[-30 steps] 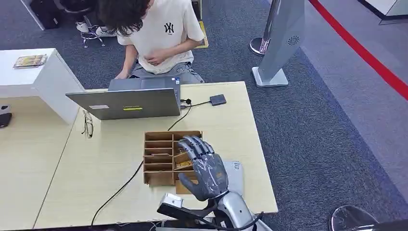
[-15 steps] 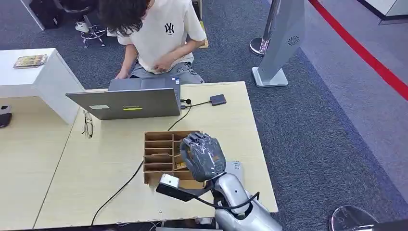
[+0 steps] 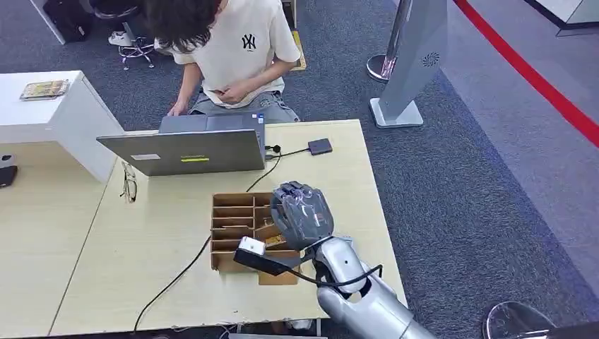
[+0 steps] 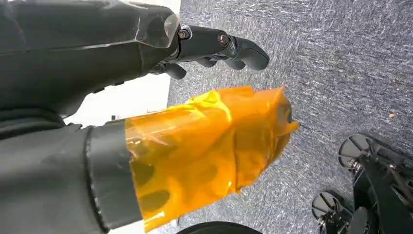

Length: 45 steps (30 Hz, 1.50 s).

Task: Pass the card to the sensor for recognition and then transmit it.

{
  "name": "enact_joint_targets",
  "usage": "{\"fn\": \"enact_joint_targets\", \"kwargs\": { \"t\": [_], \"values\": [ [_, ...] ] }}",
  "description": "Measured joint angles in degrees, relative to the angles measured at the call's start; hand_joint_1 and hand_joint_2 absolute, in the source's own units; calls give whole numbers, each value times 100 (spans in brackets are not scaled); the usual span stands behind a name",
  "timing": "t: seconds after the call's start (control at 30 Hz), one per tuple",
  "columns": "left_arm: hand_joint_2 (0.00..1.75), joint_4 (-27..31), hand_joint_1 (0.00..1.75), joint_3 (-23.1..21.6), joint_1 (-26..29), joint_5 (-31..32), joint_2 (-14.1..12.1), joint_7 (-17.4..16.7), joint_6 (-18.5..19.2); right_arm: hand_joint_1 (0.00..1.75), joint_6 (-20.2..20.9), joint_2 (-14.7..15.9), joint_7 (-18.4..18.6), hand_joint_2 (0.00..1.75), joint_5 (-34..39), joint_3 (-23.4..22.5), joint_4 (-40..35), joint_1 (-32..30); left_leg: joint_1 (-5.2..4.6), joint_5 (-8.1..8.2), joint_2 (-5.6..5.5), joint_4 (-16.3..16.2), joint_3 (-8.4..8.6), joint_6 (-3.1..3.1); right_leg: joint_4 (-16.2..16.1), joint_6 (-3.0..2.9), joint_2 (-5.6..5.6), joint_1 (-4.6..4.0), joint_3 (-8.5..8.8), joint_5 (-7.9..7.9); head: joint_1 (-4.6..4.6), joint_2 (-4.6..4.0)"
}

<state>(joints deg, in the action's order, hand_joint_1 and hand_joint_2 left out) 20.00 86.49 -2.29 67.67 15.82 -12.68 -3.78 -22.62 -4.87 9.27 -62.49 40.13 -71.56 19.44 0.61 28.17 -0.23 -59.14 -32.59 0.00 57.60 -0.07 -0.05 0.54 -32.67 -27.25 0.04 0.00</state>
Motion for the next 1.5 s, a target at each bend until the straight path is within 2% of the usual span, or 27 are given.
{"fn": "enact_joint_targets", "kwargs": {
  "t": [0.17, 0.23, 0.33, 0.57, 0.73, 1.13, 1.3, 1.5],
  "values": [
    [0, 0, 0, -2, 0, 7, 0, 0, 11, 101, 46, -2, 0, 175, -46, -4, 83, 40, 0, 0, 0, 0, 0, 0, 0, 0, 0, 0, 0, 0, -2, 0],
    [0, 2, 0, 0, -1, 7, 0, 0, 15, 103, 53, -2, 7, 175, -50, -4, 114, 60, 0, 0, 0, 0, 0, 0, 0, 0, 0, 0, 0, 0, -2, 0],
    [0, 2, 0, 0, -1, 9, 0, -6, 15, 84, 61, -2, 18, 175, -52, -7, 160, 89, 0, 0, 0, 0, 0, 0, 0, 0, 0, 0, 0, 0, 0, 0],
    [0, 2, 0, -2, -1, 39, 2, -98, 22, 84, 79, -7, 4, 175, -35, -7, 280, 131, 0, 0, 0, 0, 0, 0, 0, 0, 0, 0, 0, 0, -2, 0],
    [0, 0, 0, -2, -1, 77, 2, -103, 50, 91, 116, -11, -15, 175, 35, -7, 339, 150, 0, 0, 0, 0, 0, 0, 0, 0, 0, 0, 0, 0, 0, 0],
    [0, 2, 0, -2, -1, 144, 2, -118, 83, 82, 227, -142, -35, 175, 168, -28, 658, 363, 0, 0, 0, 0, 0, 0, 0, 0, 0, 0, 0, 0, 0, 0],
    [0, 2, 0, -2, -2, 173, 2, -120, 94, 73, 199, -157, -79, 175, 175, -46, 859, 449, 0, 0, -1, 0, -1, 0, 0, 0, 0, 0, 0, 0, 0, 0],
    [0, 2, 0, -2, -7, 179, 2, -120, 101, 75, 214, -195, -98, 175, 184, -72, 1034, 512, 0, 0, -2, 0, 0, 0, 0, 0, -1, 0, 0, 0, 0, 0]
  ]
}}
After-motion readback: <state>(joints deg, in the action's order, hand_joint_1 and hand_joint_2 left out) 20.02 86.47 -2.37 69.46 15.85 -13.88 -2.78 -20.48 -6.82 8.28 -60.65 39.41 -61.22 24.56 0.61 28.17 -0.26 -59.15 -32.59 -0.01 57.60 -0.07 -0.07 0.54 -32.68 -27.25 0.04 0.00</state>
